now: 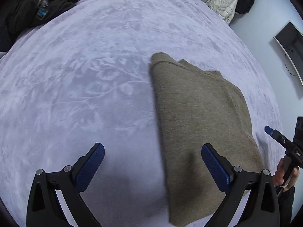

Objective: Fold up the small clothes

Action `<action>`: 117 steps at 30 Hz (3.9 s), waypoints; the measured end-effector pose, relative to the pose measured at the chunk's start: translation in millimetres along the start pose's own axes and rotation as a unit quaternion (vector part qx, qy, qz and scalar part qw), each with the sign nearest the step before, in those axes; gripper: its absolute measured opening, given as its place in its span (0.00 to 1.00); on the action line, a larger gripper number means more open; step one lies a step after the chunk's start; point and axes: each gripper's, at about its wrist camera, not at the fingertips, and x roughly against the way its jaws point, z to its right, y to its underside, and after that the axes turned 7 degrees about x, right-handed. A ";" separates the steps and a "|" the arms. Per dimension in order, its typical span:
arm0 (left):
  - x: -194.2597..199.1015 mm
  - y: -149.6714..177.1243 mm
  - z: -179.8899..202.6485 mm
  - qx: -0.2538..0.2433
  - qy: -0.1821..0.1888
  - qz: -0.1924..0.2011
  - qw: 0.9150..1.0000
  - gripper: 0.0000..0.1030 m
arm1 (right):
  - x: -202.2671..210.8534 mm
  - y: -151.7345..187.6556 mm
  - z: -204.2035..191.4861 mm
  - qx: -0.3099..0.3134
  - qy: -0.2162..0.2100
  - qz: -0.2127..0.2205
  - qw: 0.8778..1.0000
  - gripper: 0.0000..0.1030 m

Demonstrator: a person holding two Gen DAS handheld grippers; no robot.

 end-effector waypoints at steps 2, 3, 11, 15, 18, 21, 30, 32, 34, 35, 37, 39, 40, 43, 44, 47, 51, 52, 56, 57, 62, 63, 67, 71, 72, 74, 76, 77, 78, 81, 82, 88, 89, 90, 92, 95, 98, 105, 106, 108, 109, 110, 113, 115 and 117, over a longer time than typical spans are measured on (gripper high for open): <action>-19.9 -5.5 18.8 -0.007 0.033 -0.026 0.999 0.99 | -20.9 -8.2 -7.9 -0.019 -0.025 -0.014 0.999 0.78; -29.2 -8.7 26.1 -0.007 0.041 -0.036 0.998 0.99 | -33.8 -11.7 -14.8 -0.019 -0.038 -0.025 0.999 0.78; -69.8 -12.8 45.5 -0.020 0.066 -0.068 0.995 0.99 | -109.2 -13.0 -33.4 -0.021 -0.056 -0.093 0.994 0.78; -77.9 -18.9 41.9 -0.010 0.089 -0.054 0.995 0.89 | -123.9 -11.3 -36.9 -0.015 -0.058 -0.082 0.995 0.68; -72.3 -19.1 43.3 -0.007 0.099 -0.047 0.994 0.67 | -126.5 -11.7 -43.6 -0.010 -0.072 -0.077 0.994 0.54; -57.1 -18.3 45.3 -0.005 0.102 -0.037 0.994 0.48 | -123.5 -13.3 -49.9 -0.017 -0.068 -0.074 0.995 0.45; -4.2 -5.3 53.7 -0.024 0.078 -0.013 0.997 0.43 | -84.6 -29.1 -107.3 0.045 -0.042 -0.036 0.997 0.41; 13.2 3.2 50.2 -0.024 0.073 -0.010 0.997 0.43 | -71.7 -28.0 -119.5 0.054 -0.050 -0.032 0.997 0.41; 28.6 13.2 45.4 -0.020 0.070 -0.012 0.997 0.43 | -61.9 -24.3 -130.0 0.056 -0.059 -0.033 0.996 0.41; 35.6 19.0 43.5 -0.020 0.065 -0.012 0.998 0.43 | -56.9 -20.8 -134.2 0.056 -0.063 -0.033 0.996 0.42; 46.2 34.5 44.2 -0.028 0.049 -0.007 0.998 0.43 | -48.9 -12.7 -146.5 0.060 -0.069 -0.035 0.995 0.41; 54.5 49.7 41.9 -0.035 0.035 -0.006 0.999 0.43 | -43.4 -1.8 -158.0 0.065 -0.070 -0.036 0.995 0.41; 58.6 57.9 39.8 -0.037 0.030 -0.008 0.999 0.43 | -41.0 4.4 -161.8 0.066 -0.071 -0.037 0.995 0.41; 62.5 77.8 31.2 -0.035 0.032 -0.017 0.999 0.43 | -34.8 25.2 -169.7 0.067 -0.076 -0.047 0.994 0.41; 62.9 85.4 27.0 -0.035 0.034 -0.020 0.999 0.43 | -33.4 32.1 -171.3 0.068 -0.078 -0.050 0.993 0.41; 51.7 99.8 20.0 -0.024 0.035 -0.027 0.999 0.44 | -36.5 49.9 -171.9 0.066 -0.083 -0.062 0.992 0.41; 32.7 115.6 5.7 -0.007 0.035 -0.027 0.999 0.46 | -56.7 68.1 -161.7 0.049 -0.083 -0.085 0.992 0.42; 29.7 117.0 3.6 -0.003 0.039 -0.026 0.999 0.49 | -61.1 71.0 -157.7 0.044 -0.081 -0.085 0.992 0.42; 28.1 122.7 -11.9 0.017 0.048 -0.022 0.998 0.77 | -70.5 75.8 -134.7 0.001 -0.089 -0.090 0.992 0.51; 29.1 123.9 -16.5 0.022 0.047 -0.024 0.998 0.79 | -70.9 76.6 -130.6 -0.008 -0.085 -0.094 0.992 0.56; 63.2 129.4 -34.5 0.039 0.022 0.029 0.999 0.79 | -45.1 77.2 -117.2 -0.018 -0.054 -0.079 0.995 0.60; 76.4 132.6 -32.6 0.029 0.009 0.056 0.998 0.79 | -32.0 77.8 -120.0 -0.005 -0.032 -0.064 0.997 0.60; 108.6 149.2 -6.8 -0.035 0.026 0.113 0.993 0.79 | 12.9 83.7 -166.0 0.120 0.009 -0.014 0.993 0.60; 106.2 170.4 26.2 -0.108 0.057 0.124 0.985 0.79 | 33.1 111.6 -224.2 0.273 -0.001 0.022 0.962 0.60; 98.3 173.6 32.2 -0.119 0.053 0.117 0.985 0.79 | 32.4 119.8 -232.2 0.298 -0.008 0.025 0.954 0.61; 81.4 177.0 38.6 -0.133 0.048 0.096 0.985 0.79 | 22.6 131.4 -236.8 0.315 -0.023 0.007 0.949 0.61; 61.8 180.3 39.7 -0.139 0.014 0.080 0.987 0.79 | 8.2 139.2 -232.0 0.312 -0.021 -0.019 0.950 0.61; 52.1 181.0 37.4 -0.142 -0.007 0.076 0.987 0.79 | 2.3 141.7 -227.0 0.307 -0.016 -0.028 0.951 0.61; 46.8 182.8 34.9 -0.146 -0.017 0.076 0.986 0.79 | -3.2 143.6 -221.0 0.301 -0.011 -0.036 0.953 0.61; 44.3 188.0 29.8 -0.149 -0.007 0.081 0.985 0.79 | -14.3 148.8 -202.3 0.276 -0.025 -0.048 0.960 0.60; 44.6 190.3 30.1 -0.150 -0.006 0.082 0.985 0.79 | -17.8 150.3 -196.8 0.269 -0.028 -0.050 0.962 0.60; 45.7 189.0 33.1 -0.152 -0.017 0.073 0.985 0.79 | -21.4 161.3 -194.9 0.285 -0.027 -0.024 0.958 0.61; 49.6 187.7 35.5 -0.154 -0.022 0.074 0.985 0.79 | -19.1 158.9 -196.5 0.288 -0.028 -0.027 0.957 0.61; 54.2 185.5 38.4 -0.158 -0.028 0.078 0.984 0.79 | -14.5 154.6 -199.4 0.291 -0.032 -0.030 0.956 0.61; 60.7 178.8 41.1 -0.166 -0.041 0.088 0.981 0.79 | -2.6 142.9 -204.9 0.309 -0.037 -0.021 0.950 0.63; 58.1 165.7 38.5 -0.161 -0.053 0.090 0.981 0.79 | -0.4 125.4 -217.5 0.376 -0.004 0.003 0.927 0.74; 42.6 163.5 31.1 -0.151 -0.061 0.069 0.984 0.79 | -23.4 111.5 -216.9 0.396 -0.030 -0.033 0.917 0.74; 37.3 164.5 28.0 -0.147 -0.069 0.069 0.984 0.94 | -66.2 92.8 -184.8 0.350 -0.081 -0.085 0.930 0.74; 40.4 162.6 27.1 -0.143 -0.063 0.069 0.985 0.94 | -64.8 92.6 -186.0 0.348 -0.078 -0.086 0.930 0.74; 48.3 156.7 27.5 -0.143 -0.065 0.080 0.984 0.94 | -58.0 95.7 -192.2 0.354 -0.062 -0.082 0.930 0.74; 52.4 150.3 27.2 -0.144 -0.076 0.090 0.982 0.94 | -52.3 94.7 -196.2 0.357 -0.060 -0.074 0.929 0.74; 53.4 143.4 25.9 -0.142 -0.085 0.093 0.982 0.94 | -45.5 92.7 -200.2 0.360 -0.063 -0.061 0.929 0.74; 48.8 115.5 16.4 -0.113 -0.100 0.092 0.984 0.94 | -42.7 83.5 -200.4 0.365 -0.054 -0.040 0.928 0.74; 37.4 93.7 7.2 -0.082 -0.126 0.085 0.985 0.94 | -54.6 71.5 -197.8 0.357 -0.044 -0.046 0.932 0.74; 22.5 76.1 -1.0 -0.057 -0.138 0.067 0.986 0.94 | -72.6 58.7 -192.0 0.338 -0.046 -0.064 0.938 0.74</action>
